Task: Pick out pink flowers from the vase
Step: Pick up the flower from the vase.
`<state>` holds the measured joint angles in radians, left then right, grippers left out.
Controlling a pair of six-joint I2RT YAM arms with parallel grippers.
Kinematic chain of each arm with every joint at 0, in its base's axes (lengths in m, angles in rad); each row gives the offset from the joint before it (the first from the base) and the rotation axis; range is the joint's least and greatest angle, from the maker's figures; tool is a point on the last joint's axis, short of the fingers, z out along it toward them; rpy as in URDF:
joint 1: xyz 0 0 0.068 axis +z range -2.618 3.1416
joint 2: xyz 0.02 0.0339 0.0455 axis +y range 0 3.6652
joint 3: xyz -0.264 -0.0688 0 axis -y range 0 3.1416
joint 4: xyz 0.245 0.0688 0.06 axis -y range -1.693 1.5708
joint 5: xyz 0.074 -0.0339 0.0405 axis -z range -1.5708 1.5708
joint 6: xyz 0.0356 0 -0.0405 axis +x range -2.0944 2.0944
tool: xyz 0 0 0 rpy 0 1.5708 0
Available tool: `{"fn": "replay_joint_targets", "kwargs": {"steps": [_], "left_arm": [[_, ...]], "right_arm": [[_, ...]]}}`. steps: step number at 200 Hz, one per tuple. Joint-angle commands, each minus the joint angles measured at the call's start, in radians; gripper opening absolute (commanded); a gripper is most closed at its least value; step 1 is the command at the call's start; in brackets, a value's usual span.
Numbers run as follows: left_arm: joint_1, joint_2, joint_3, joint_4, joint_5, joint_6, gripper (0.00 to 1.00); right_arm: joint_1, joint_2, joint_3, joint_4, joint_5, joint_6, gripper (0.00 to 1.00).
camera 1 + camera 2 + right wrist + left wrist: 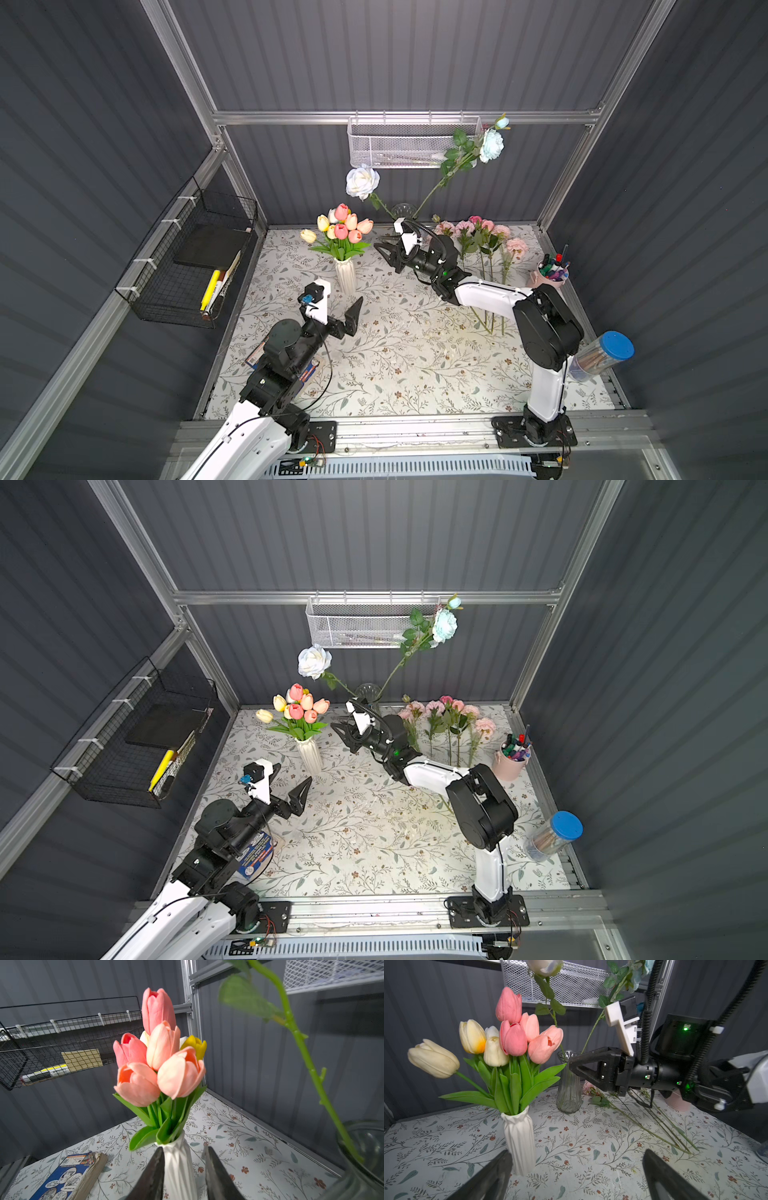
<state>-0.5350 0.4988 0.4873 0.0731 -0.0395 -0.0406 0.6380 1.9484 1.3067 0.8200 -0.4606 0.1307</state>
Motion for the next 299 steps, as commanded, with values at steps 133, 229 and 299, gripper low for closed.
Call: {"fn": "replay_joint_targets", "kwargs": {"steps": [133, 229, 299], "left_arm": [[0.001, -0.092, -0.069, 0.021, 0.038, 0.065, 0.99], [0.001, -0.110, -0.072, 0.026, 0.036, 0.070, 0.99], [0.002, -0.117, -0.073, 0.032, 0.039, 0.074, 0.99]], "right_arm": [[0.054, -0.100, -0.101, 0.126, -0.004, -0.082, 0.39], [0.131, 0.093, 0.108, 0.053, 0.086, -0.036, 0.39], [0.129, 0.171, 0.246, -0.025, 0.184, -0.067, 0.39]]}}
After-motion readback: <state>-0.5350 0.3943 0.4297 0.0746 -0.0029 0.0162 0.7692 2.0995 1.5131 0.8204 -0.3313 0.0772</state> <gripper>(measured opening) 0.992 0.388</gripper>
